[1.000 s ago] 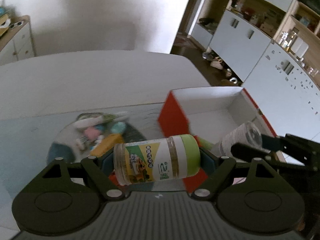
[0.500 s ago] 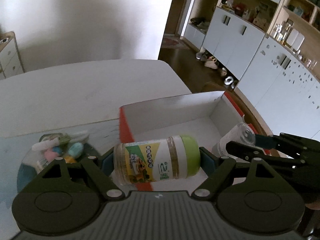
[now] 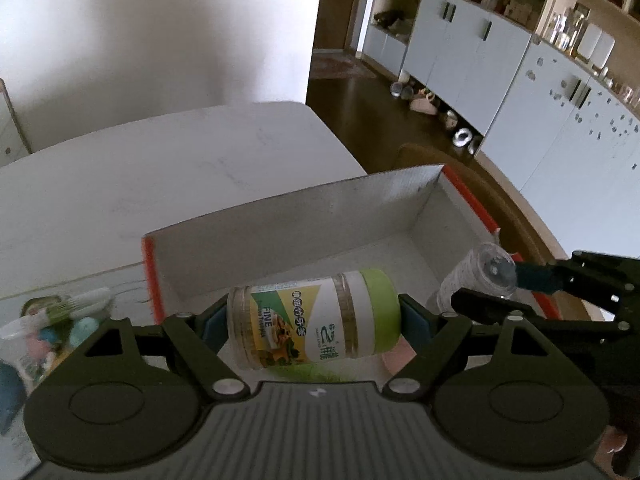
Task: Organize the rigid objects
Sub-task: 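Carry the jar and clear cup into the red box with both tools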
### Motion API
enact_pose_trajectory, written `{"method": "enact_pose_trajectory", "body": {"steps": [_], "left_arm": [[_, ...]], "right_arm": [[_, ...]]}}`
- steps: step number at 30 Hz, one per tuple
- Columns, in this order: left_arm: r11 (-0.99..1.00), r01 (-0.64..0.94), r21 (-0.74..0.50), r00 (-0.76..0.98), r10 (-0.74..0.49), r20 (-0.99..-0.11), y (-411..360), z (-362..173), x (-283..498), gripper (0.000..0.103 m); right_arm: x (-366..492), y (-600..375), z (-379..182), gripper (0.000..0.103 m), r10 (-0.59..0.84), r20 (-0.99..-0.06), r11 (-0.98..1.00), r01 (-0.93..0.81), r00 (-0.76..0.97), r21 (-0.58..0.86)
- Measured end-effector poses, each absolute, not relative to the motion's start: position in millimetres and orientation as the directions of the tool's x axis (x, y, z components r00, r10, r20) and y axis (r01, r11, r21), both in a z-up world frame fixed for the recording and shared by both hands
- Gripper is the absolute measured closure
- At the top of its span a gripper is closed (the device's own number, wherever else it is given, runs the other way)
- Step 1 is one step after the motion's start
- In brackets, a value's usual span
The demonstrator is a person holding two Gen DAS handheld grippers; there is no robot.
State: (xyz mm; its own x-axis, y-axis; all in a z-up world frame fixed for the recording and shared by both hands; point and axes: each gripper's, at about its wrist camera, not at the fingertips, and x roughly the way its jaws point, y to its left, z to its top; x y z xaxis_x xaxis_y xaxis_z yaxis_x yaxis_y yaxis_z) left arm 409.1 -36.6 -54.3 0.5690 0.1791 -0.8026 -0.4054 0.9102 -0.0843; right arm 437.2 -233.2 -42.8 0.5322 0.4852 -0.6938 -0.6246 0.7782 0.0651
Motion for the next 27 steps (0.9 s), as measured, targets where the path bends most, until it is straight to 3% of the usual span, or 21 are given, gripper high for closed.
{"method": "enact_pose_trajectory", "body": {"steps": [12, 27], "left_arm": [[0.895, -0.443, -0.055, 0.493, 0.192, -0.848, -23.2, -95.1, 455.8, 0.018], [0.884, -0.466, -0.041, 0.403, 0.171, -0.899, -15.0, -124.5, 480.9, 0.018]], "right_arm": [[454.8, -214.0, -64.9, 0.063, 0.465, -0.739, 0.708, -0.706, 0.487, -0.020], [464.0, -202.7, -71.8, 0.062, 0.445, -0.789, 0.674, -0.738, 0.424, -0.017]]}}
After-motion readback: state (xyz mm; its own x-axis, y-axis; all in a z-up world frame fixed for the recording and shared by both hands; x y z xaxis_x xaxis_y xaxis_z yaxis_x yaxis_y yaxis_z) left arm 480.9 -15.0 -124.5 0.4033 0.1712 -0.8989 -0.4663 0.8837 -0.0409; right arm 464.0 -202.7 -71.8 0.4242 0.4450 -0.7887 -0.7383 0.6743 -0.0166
